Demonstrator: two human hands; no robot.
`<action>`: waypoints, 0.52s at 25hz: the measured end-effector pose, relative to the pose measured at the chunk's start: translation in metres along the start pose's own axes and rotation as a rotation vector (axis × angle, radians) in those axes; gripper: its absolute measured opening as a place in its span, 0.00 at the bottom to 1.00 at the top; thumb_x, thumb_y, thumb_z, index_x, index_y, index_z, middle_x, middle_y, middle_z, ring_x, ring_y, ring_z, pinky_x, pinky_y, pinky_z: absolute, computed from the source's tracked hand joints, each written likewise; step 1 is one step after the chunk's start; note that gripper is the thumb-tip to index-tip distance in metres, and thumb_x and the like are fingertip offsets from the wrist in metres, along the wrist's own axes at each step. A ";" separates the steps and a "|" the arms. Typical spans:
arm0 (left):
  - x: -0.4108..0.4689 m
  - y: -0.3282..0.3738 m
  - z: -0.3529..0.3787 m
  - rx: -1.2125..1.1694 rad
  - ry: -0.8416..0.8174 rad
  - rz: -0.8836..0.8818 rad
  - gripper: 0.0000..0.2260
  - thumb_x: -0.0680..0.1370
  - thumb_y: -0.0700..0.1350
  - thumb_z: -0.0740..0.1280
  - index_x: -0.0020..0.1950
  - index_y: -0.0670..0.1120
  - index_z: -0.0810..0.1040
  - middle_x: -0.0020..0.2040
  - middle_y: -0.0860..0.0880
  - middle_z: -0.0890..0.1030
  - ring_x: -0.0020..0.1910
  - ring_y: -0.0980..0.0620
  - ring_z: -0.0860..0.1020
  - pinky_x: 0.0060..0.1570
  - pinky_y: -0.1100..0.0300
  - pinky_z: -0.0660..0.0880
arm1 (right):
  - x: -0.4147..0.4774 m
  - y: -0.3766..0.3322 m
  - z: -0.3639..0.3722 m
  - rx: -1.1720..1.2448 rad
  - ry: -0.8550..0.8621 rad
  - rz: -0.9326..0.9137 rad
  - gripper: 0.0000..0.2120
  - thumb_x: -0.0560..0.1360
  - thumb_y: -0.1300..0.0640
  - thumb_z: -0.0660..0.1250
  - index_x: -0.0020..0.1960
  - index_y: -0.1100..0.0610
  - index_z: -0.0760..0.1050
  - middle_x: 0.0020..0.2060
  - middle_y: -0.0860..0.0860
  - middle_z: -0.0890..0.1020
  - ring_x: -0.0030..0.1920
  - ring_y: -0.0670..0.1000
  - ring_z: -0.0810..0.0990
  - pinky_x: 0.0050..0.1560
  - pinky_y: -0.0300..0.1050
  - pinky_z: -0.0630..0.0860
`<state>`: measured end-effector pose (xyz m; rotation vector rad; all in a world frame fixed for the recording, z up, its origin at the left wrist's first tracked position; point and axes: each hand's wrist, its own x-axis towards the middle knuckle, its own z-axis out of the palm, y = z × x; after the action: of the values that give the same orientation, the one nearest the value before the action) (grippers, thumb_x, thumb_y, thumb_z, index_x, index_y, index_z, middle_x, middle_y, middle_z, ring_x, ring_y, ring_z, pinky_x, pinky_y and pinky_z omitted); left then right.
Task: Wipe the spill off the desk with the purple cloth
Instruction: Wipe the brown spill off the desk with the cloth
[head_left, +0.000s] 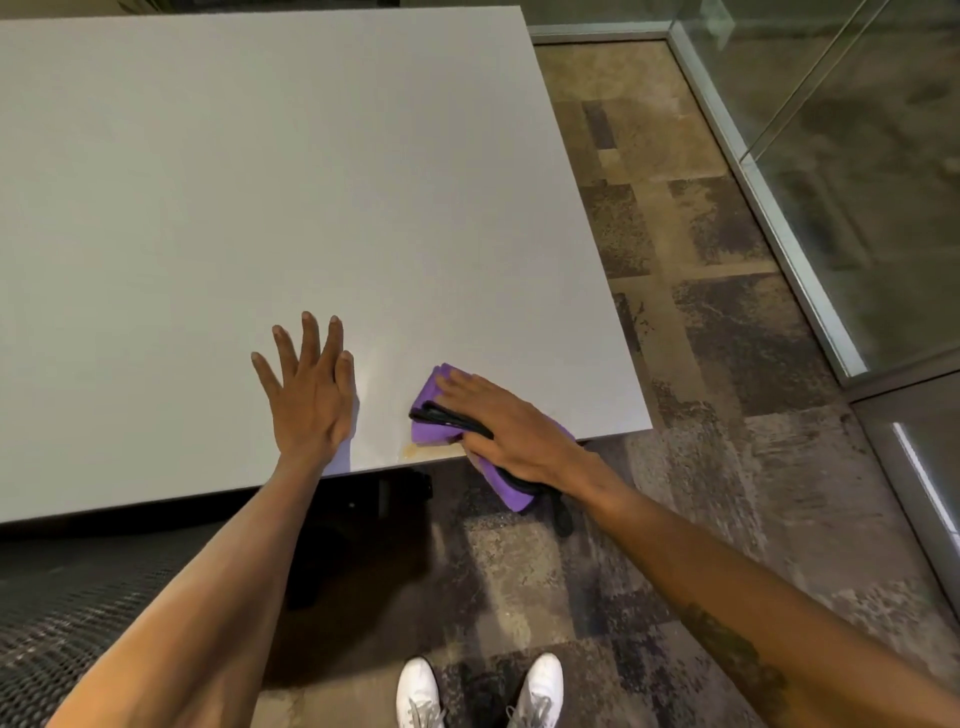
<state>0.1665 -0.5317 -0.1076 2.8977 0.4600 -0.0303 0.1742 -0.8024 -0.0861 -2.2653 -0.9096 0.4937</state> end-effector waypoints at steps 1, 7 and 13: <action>0.000 0.000 -0.001 -0.009 0.001 0.000 0.23 0.87 0.51 0.45 0.83 0.53 0.53 0.83 0.48 0.53 0.83 0.37 0.48 0.77 0.31 0.46 | -0.008 0.005 -0.005 -0.019 0.010 0.008 0.28 0.81 0.58 0.63 0.79 0.54 0.62 0.79 0.49 0.61 0.80 0.45 0.54 0.80 0.44 0.49; 0.001 0.002 -0.003 -0.040 -0.015 -0.019 0.23 0.87 0.51 0.45 0.83 0.54 0.53 0.84 0.49 0.53 0.83 0.38 0.47 0.78 0.32 0.46 | 0.003 0.026 -0.024 0.090 0.245 0.215 0.29 0.82 0.51 0.56 0.81 0.54 0.55 0.80 0.48 0.54 0.80 0.44 0.50 0.81 0.51 0.50; 0.003 0.000 -0.001 -0.060 -0.018 -0.033 0.23 0.87 0.52 0.44 0.83 0.56 0.53 0.84 0.51 0.52 0.84 0.41 0.46 0.79 0.35 0.45 | 0.046 0.016 -0.023 0.088 0.132 0.211 0.31 0.80 0.53 0.62 0.81 0.48 0.57 0.77 0.39 0.55 0.76 0.37 0.51 0.79 0.47 0.55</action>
<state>0.1693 -0.5302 -0.1073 2.8288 0.4963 -0.0467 0.2260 -0.7884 -0.0849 -2.2939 -0.5761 0.4598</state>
